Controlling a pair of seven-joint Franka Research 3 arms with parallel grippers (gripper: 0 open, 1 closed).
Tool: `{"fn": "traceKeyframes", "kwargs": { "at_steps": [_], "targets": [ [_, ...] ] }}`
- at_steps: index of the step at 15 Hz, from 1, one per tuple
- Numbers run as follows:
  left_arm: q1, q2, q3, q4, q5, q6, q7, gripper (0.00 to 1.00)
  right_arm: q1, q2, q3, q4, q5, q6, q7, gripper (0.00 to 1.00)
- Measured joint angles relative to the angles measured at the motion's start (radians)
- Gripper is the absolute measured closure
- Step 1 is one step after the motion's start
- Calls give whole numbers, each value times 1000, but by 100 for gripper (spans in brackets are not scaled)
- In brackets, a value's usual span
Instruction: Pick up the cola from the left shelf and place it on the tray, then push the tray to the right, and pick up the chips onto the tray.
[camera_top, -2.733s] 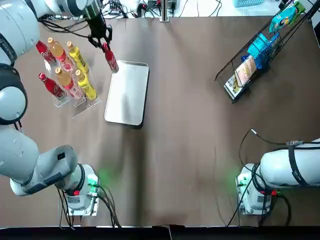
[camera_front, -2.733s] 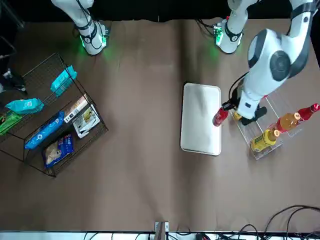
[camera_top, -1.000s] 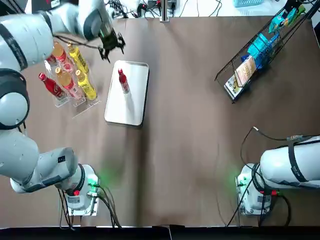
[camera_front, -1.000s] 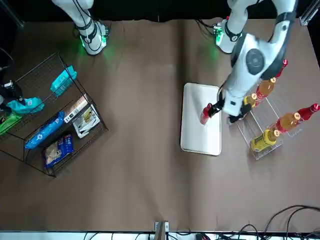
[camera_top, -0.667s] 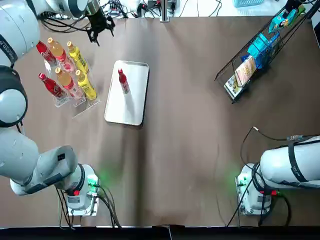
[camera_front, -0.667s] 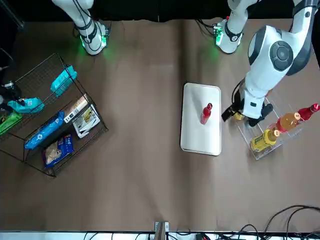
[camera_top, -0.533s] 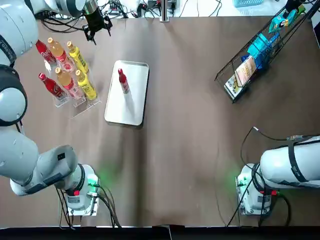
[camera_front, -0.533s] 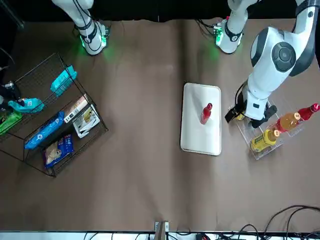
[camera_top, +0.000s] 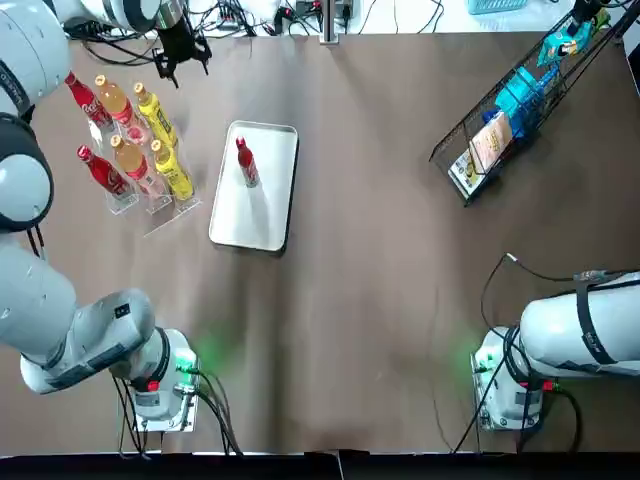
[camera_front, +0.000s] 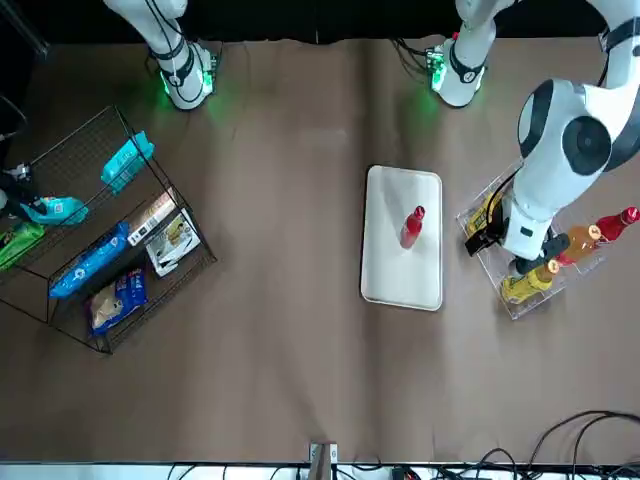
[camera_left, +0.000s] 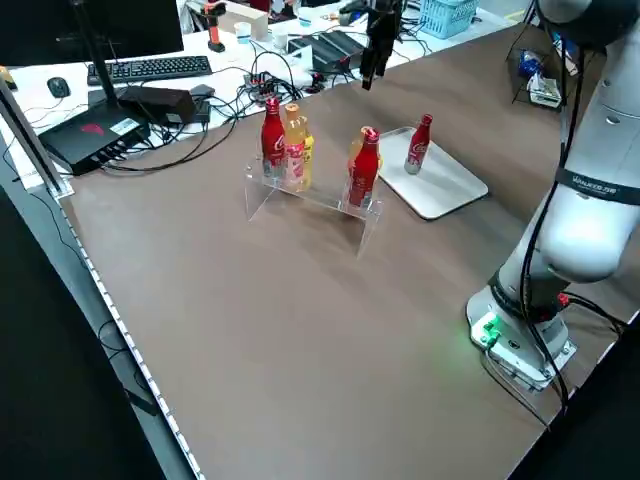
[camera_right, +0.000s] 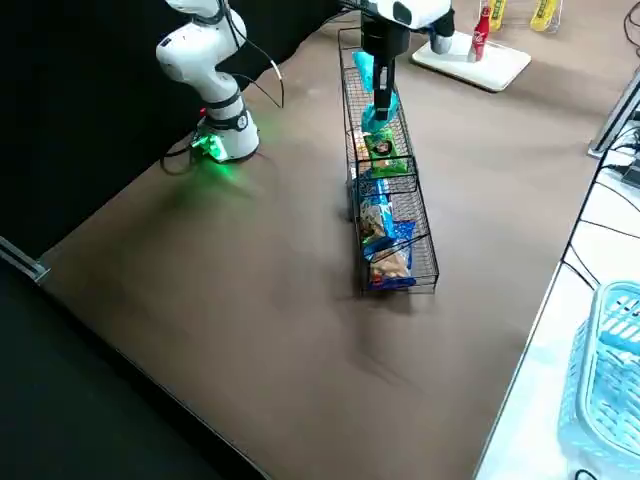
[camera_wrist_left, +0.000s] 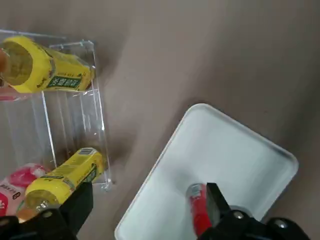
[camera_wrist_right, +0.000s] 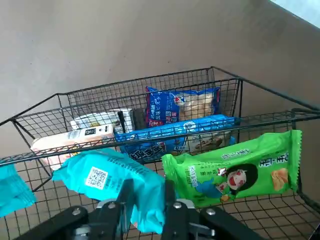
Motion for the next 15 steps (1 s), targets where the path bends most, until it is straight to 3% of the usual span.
{"fn": "traceKeyframes", "kwargs": {
  "at_steps": [2,4,6,8,13,15],
  "targets": [
    [-142,29,156,0,1,-21,32,1,0,0,0,0,0,0,0,77],
    [-246,44,252,-1,1,-23,36,1,0,0,0,0,0,-1,0,85],
    [-287,62,279,-10,1,-18,52,1,0,0,0,0,0,-5,0,88],
    [-321,77,320,-38,0,28,86,1,0,0,0,0,0,-13,0,99],
    [-425,102,462,-171,-38,229,161,1,4,0,2,6,-1,-64,0,99],
    [-439,123,476,-205,-40,286,163,1,5,0,3,34,-1,-108,0,99]
  ]
}}
